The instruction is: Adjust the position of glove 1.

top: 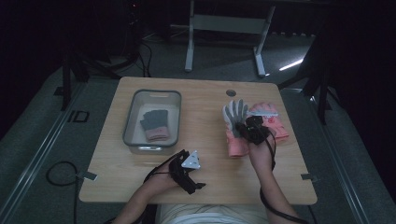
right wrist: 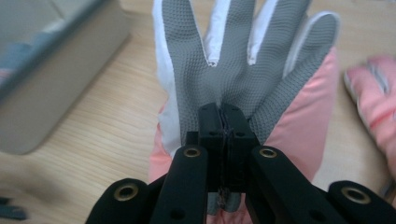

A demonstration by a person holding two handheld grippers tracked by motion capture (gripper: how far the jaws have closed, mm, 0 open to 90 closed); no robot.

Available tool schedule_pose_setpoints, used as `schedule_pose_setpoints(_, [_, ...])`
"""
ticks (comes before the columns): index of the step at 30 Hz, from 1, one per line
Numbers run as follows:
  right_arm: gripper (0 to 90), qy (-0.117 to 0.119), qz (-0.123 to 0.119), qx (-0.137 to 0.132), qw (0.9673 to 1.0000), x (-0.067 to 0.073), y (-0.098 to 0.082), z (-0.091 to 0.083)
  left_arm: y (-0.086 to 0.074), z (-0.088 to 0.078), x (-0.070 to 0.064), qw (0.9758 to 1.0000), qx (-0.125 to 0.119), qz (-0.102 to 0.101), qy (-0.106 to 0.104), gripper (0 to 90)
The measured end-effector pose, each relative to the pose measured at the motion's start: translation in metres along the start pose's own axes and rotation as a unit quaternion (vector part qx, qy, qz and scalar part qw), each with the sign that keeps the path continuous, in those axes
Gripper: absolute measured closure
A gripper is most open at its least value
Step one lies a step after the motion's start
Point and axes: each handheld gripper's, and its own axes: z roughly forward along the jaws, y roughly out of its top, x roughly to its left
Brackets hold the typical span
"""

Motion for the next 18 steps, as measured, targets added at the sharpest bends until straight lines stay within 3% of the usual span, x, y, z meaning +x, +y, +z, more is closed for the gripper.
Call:
schedule_pose_setpoints(6, [88.1,-0.019,0.020,0.033,0.9991,-0.004,-0.020,0.029,-0.001,0.002,0.000,1.0000,-0.005,0.001,-0.007,2.1])
schedule_pose_setpoints(12, [87.9,-0.021,0.043,0.054,0.9974,-0.007,-0.028,0.057,-0.002,0.003,0.000,0.9999,-0.003,-0.001,-0.012,2.1])
schedule_pose_setpoints(18, [87.1,-0.025,0.042,0.067,0.9966,-0.002,-0.033,0.076,-0.003,0.002,0.000,0.9999,-0.004,-0.001,-0.013,2.1])
